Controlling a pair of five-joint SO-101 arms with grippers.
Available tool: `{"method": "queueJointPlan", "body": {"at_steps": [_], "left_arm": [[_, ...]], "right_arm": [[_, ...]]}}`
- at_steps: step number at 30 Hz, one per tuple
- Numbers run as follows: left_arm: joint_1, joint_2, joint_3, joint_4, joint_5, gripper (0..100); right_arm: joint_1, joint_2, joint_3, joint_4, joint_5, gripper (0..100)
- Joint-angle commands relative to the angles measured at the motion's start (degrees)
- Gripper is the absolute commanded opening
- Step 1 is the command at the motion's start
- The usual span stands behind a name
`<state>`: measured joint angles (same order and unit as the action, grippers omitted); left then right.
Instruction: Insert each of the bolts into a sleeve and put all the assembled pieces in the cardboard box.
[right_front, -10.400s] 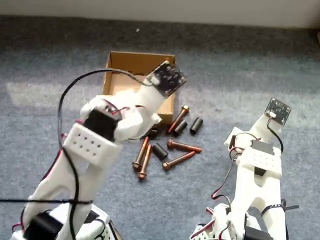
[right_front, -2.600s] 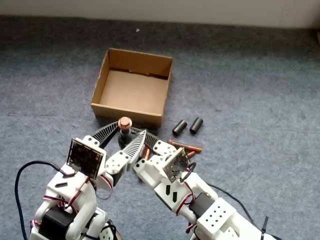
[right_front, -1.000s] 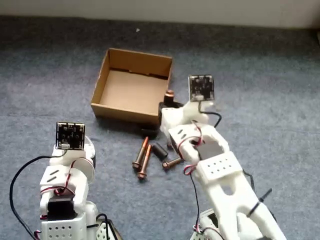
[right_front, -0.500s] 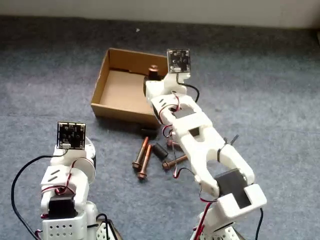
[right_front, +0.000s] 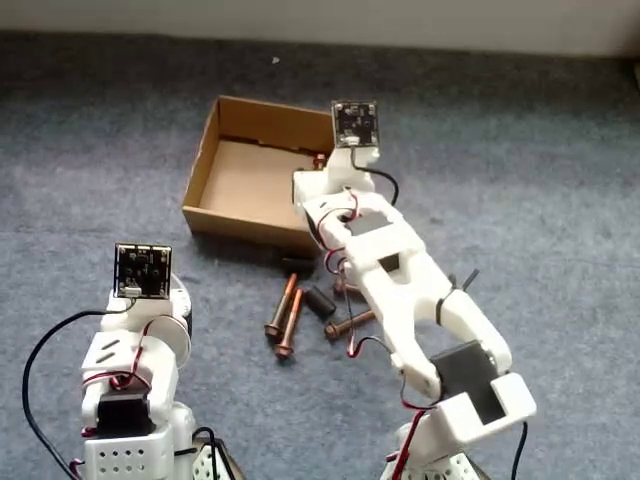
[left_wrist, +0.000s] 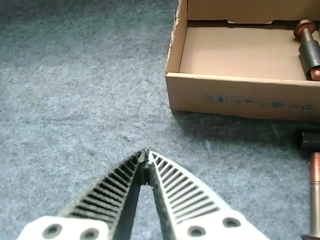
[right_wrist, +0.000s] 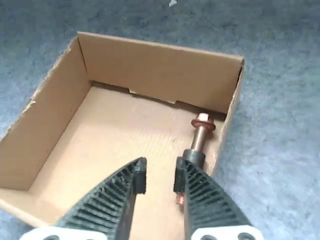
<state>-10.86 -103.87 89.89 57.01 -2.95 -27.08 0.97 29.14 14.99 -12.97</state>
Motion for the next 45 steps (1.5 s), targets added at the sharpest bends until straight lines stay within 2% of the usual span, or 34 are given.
{"method": "queueJointPlan", "body": {"at_steps": [1,8,12,16,20,26,30,34,39,45], "left_arm": [[-0.13,-0.48,-0.4,-1.05,-0.62,1],[-0.13,-0.48,-0.31,-1.05,-0.62,1],[-0.13,-0.48,-0.31,-1.05,-0.62,1],[-0.13,-0.48,-0.31,-1.05,-0.62,1],[-0.13,-0.48,-0.31,-1.05,-0.62,1],[-0.13,-0.48,-0.04,-1.14,-0.62,1],[-0.13,-0.48,-0.04,-1.14,-0.62,1],[-0.04,-0.48,0.13,-1.14,-0.62,1],[-0.04,-0.48,0.13,-1.14,-0.62,1],[-0.04,-0.48,0.22,-1.14,-0.62,1]], "right_arm": [[-0.66,-8.75,-2.51,12.09,-0.35,6.5],[-0.66,-20.88,-2.15,36.7,-0.35,6.5],[-1.89,-21.85,-2.15,45.67,0.09,6.5],[-6.9,-21.58,0.22,51.03,9.58,6.5],[-10.95,-21.05,3.82,49.89,15.3,6.7],[-14.9,-21.05,11.56,40.75,16.18,6.7],[-14.46,-20.97,15.08,34.51,16.26,6.7],[-14.11,-20.97,15.52,33.98,20.48,6.7],[-11.82,-20.53,15.6,33.98,21.01,7.4],[-9.71,-10.07,15.34,34.15,20.92,13.8]]}}
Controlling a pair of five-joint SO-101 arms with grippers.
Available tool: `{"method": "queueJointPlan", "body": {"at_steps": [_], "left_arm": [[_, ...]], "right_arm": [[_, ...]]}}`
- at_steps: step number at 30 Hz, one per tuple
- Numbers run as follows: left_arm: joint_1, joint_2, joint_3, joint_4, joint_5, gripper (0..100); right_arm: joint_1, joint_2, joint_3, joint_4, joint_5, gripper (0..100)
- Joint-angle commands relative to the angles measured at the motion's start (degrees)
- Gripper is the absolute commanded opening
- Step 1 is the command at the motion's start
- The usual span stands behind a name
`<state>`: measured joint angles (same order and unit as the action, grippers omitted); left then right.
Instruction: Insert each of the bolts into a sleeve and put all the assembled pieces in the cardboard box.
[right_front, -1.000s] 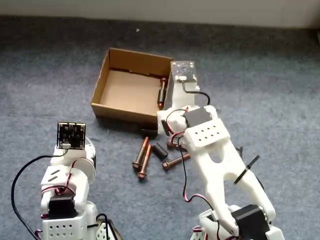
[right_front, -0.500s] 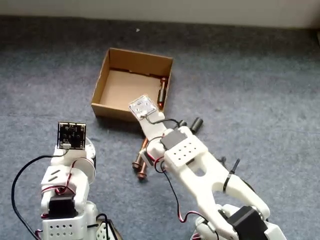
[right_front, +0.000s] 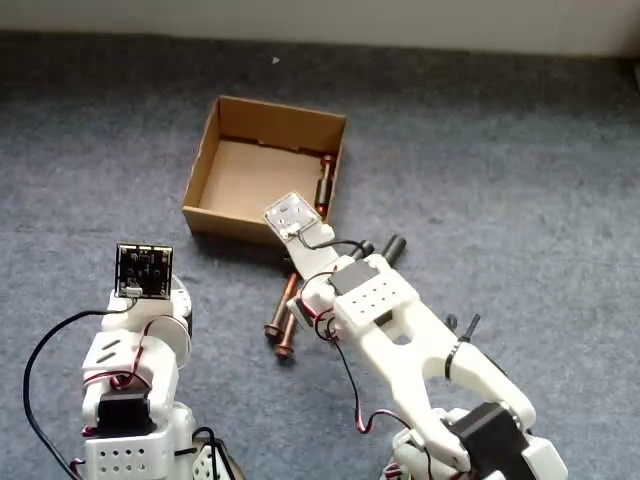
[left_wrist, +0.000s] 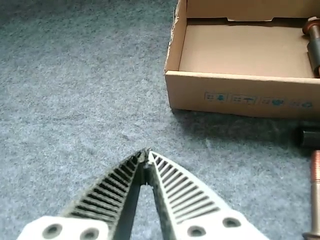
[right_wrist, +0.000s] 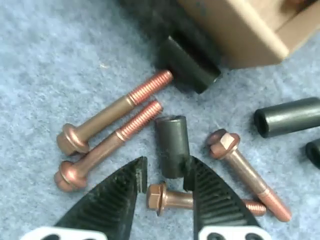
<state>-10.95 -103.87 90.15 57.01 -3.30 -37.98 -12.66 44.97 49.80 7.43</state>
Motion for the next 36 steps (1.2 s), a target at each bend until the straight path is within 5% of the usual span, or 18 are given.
{"method": "queueJointPlan", "body": {"at_steps": [1,29,33,36], "left_arm": [[0.04,-0.48,-0.04,-1.14,-0.26,1],[0.04,-0.48,-0.04,-1.14,-0.26,1],[0.04,-0.48,-0.04,-1.14,-0.26,1],[0.04,-0.48,-0.04,-1.14,-0.35,1]], "right_arm": [[1.19,5.23,-0.75,-0.84,0.53,13.8],[1.01,11.38,-8.48,-0.92,0.35,13.5],[1.1,10.77,-8.66,-0.57,0.53,0.5],[1.27,8.75,-8.84,1.89,0.26,0.5]]}}
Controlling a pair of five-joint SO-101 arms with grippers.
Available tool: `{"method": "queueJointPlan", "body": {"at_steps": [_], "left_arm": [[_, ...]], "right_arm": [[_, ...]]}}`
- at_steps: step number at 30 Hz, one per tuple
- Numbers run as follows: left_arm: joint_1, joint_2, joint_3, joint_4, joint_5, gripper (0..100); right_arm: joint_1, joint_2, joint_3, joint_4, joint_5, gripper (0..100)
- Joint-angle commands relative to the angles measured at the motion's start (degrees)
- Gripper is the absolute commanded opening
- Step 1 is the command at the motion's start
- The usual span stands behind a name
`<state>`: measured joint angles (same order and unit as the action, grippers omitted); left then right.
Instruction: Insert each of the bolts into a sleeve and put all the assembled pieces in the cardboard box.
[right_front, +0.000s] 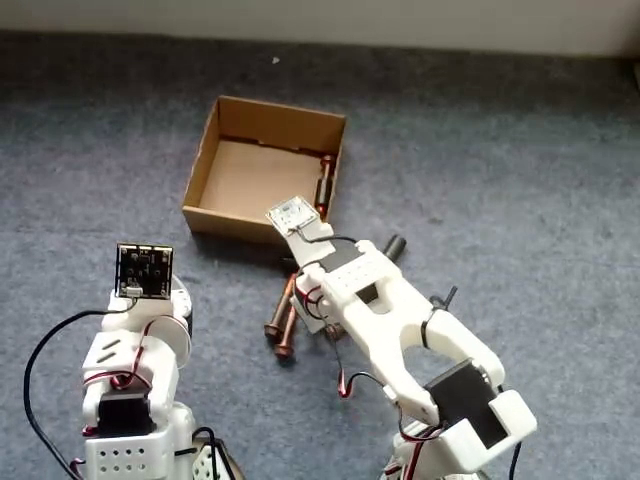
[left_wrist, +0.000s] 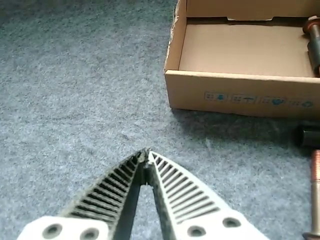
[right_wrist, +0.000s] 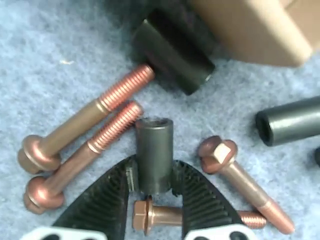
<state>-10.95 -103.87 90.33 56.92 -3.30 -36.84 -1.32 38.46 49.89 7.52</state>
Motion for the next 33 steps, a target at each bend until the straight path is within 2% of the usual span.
{"method": "queueJointPlan", "body": {"at_steps": [1,3,9,15,21,28,33], "left_arm": [[0.04,-0.48,-0.22,-1.05,-0.35,1],[0.04,-0.48,-0.22,-1.05,-0.35,1],[0.04,-0.48,-0.22,-1.05,-0.35,1],[0.04,-0.48,-0.13,-1.05,-0.35,1],[0.57,-0.4,-0.13,-0.7,-2.99,1],[9.71,-0.31,-3.03,2.29,-6.24,1],[14.9,0.92,-8.13,7.12,-8.44,1]], "right_arm": [[0.04,-4.35,-2.24,2.59,0.09,0.3],[0.13,-9.45,-1.8,4.0,-0.35,0.5],[2.15,-26.86,-0.48,8.75,-10.64,0.5],[6.02,-39.16,7.52,6.64,-21.98,0.5],[13.05,-48.13,16.4,2.51,-28.4,0.5],[25.1,-58.07,25.71,-4.62,-33.76,0.5],[28.62,-62.29,35.65,-14.2,-36.4,0.5]]}}
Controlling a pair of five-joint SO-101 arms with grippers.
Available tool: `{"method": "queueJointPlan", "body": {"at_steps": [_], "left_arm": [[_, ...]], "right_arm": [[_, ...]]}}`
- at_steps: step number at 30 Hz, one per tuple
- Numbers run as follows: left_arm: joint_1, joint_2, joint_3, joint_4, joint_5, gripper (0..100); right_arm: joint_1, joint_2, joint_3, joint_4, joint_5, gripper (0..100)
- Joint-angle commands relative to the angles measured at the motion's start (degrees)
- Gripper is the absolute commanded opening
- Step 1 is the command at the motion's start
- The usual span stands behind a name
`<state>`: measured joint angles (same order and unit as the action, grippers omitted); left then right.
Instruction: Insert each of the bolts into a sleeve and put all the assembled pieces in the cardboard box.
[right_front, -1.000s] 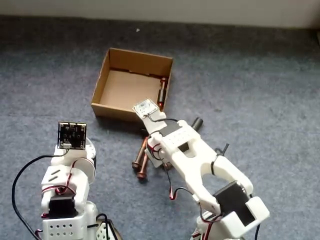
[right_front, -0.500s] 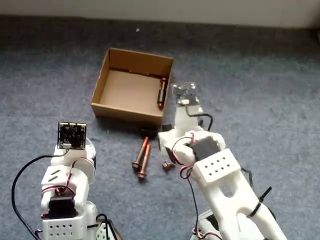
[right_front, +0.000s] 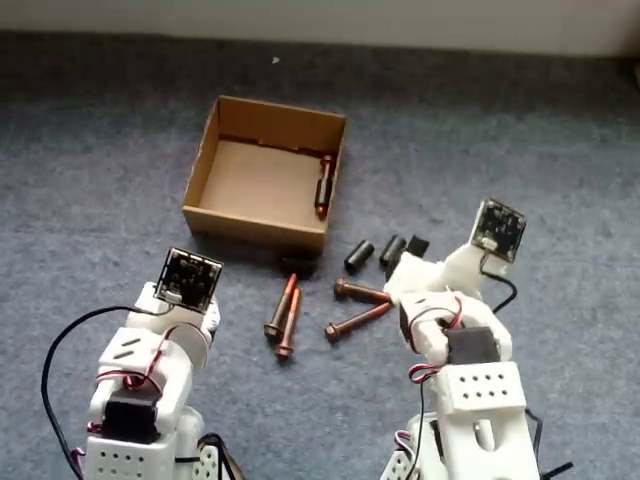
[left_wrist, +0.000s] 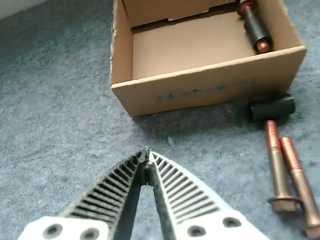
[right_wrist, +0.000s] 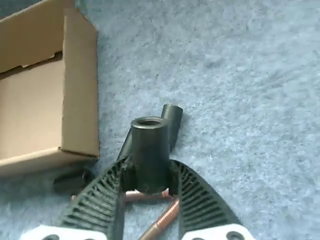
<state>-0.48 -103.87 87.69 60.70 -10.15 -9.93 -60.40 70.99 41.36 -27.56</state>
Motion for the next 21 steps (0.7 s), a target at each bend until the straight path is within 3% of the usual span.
{"method": "queueJointPlan", "body": {"at_steps": [1,13,21], "left_arm": [[5.23,2.33,-6.99,4.13,-1.58,3],[16.13,51.82,-35.56,9.05,-1.41,21],[21.85,80.04,-48.04,8.7,1.67,23]], "right_arm": [[2.15,-3.74,4.53,-7.34,-1.32,0.5],[3.91,-4.26,7.96,-10.15,-1.23,0.5],[3.91,-4.35,8.04,-10.15,-1.23,0.5]]}}
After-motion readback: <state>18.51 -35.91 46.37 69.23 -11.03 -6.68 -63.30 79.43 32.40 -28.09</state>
